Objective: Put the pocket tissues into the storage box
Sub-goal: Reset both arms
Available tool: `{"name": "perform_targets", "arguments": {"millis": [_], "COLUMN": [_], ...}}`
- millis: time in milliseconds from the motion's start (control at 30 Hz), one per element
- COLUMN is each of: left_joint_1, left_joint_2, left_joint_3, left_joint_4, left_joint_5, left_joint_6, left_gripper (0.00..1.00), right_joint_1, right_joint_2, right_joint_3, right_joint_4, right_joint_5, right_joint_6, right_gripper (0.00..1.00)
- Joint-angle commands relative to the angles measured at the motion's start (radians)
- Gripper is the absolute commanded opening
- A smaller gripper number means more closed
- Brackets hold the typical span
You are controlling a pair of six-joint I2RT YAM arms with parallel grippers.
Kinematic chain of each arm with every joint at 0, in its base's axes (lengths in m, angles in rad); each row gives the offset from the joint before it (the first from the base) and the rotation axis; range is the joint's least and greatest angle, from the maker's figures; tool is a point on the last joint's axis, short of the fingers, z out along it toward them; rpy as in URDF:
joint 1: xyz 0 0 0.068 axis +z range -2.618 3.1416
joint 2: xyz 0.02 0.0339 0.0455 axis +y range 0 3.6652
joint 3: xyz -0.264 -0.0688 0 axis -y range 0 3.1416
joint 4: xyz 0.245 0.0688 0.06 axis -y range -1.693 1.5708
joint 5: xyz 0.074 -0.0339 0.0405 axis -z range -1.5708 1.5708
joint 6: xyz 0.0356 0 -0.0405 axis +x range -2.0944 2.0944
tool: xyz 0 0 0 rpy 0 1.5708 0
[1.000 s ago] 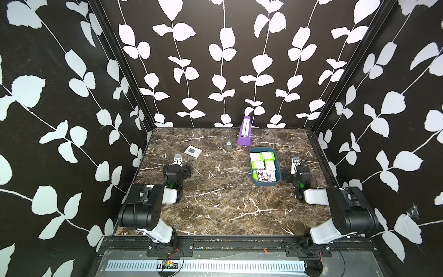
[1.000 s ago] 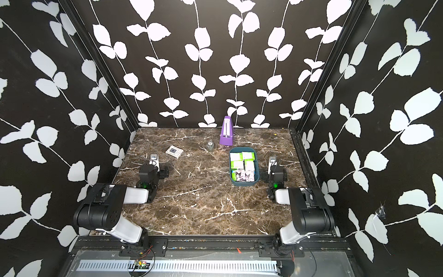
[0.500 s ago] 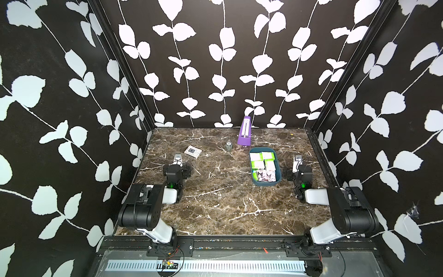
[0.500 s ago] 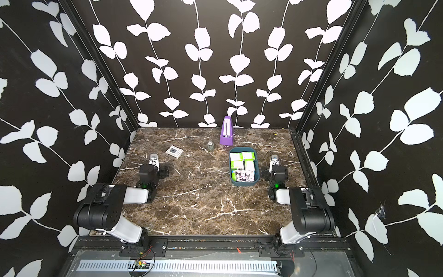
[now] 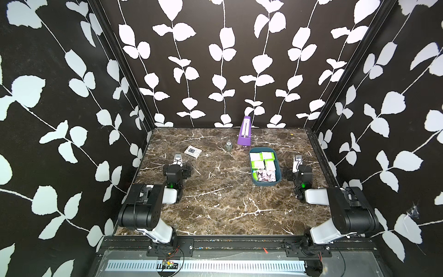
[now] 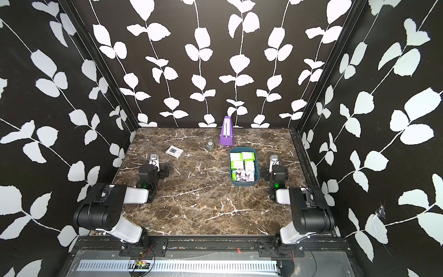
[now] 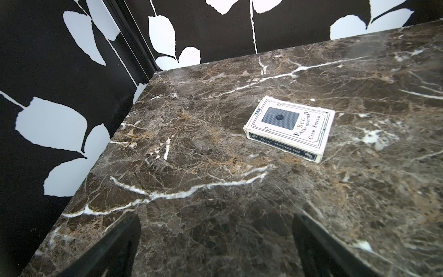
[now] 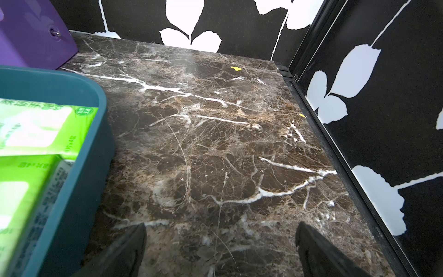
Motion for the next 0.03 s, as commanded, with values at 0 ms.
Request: {"name": "perform_targets", "arguments": {"millis": [0], "left_joint_1": [0.005], "left_joint_2": [-0.013], "left_joint_3": [0.000], "left_joint_4": [0.018], "left_joint_5": [0.008], "left_joint_6": [-0.007], "left_gripper": [0.99], "right_joint_1": [-0.004], "right_joint_2": [-0.009], "right_joint_3": [-0.002], "right_joint_4": [0.044], "right_joint_5": [-0.006], "right_joint_6": [0.013], "right_gripper": [0.99]}}
